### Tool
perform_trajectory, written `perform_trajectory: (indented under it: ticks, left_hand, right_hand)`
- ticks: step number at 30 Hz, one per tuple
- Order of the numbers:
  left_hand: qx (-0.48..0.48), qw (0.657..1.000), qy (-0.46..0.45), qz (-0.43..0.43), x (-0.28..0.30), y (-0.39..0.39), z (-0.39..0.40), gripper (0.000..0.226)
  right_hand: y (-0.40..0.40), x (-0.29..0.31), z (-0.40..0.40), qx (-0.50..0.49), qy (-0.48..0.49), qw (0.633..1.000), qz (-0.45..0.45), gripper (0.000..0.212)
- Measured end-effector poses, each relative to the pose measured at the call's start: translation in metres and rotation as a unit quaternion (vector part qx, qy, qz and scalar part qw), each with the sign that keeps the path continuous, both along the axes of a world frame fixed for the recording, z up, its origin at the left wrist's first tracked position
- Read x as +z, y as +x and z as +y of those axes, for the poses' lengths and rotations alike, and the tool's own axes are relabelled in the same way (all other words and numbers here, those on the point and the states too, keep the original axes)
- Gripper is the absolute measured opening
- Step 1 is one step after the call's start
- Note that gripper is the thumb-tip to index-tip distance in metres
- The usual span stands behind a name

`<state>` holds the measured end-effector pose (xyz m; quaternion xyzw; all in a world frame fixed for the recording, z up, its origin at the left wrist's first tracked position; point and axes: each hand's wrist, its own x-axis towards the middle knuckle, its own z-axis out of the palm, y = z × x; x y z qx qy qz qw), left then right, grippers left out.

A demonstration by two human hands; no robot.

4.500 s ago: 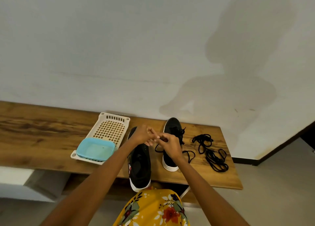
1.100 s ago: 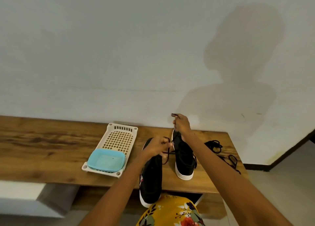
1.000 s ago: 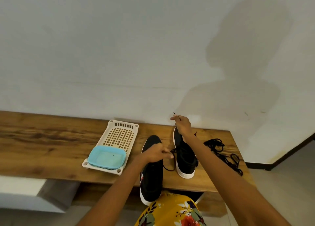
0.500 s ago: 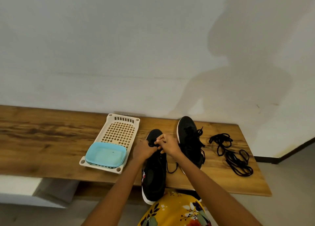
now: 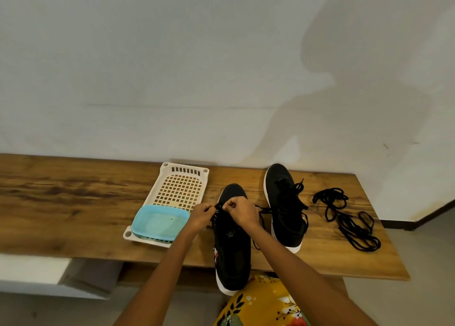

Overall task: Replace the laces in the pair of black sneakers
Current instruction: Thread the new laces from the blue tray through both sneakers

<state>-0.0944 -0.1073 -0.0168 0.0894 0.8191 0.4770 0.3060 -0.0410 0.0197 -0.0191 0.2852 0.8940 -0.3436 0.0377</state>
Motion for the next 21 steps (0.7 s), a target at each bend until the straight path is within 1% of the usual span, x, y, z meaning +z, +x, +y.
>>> perform_trajectory:
  ticks: [2,7,11,14,16,18,21]
  left_hand:
    - [-0.016,1.0,0.007,-0.001,0.002,0.001,-0.002,0.021]
    - [-0.057,0.998,-0.003,0.023,0.008,-0.002,-0.002,0.021]
    - [-0.044,0.999,-0.015,0.021,0.009,-0.005,0.002,0.02]
    - [-0.066,0.993,-0.057,0.084,0.0,-0.011,0.007,0.012]
    - [-0.078,0.985,-0.091,0.122,-0.002,-0.01,0.011,0.006]
    - [-0.068,0.979,-0.115,0.153,-0.003,-0.005,0.014,0.008]
    - [-0.042,0.974,-0.121,0.185,-0.004,0.0,0.016,0.003]
  right_hand:
    - [-0.001,-0.001,-0.001,-0.006,0.009,1.0,0.002,0.016]
    - [-0.003,-0.003,0.001,-0.002,0.018,1.0,0.009,0.017]
    - [-0.002,-0.005,0.004,0.002,-0.002,1.0,0.021,0.014]
    - [0.001,-0.008,0.008,0.009,-0.023,0.999,0.022,0.015]
    - [0.001,-0.01,0.012,0.04,-0.023,0.999,0.004,0.019]
    - [0.001,-0.01,0.016,0.078,-0.025,0.997,-0.015,0.023]
    - [0.0,-0.011,0.019,0.079,-0.038,0.996,-0.01,0.024]
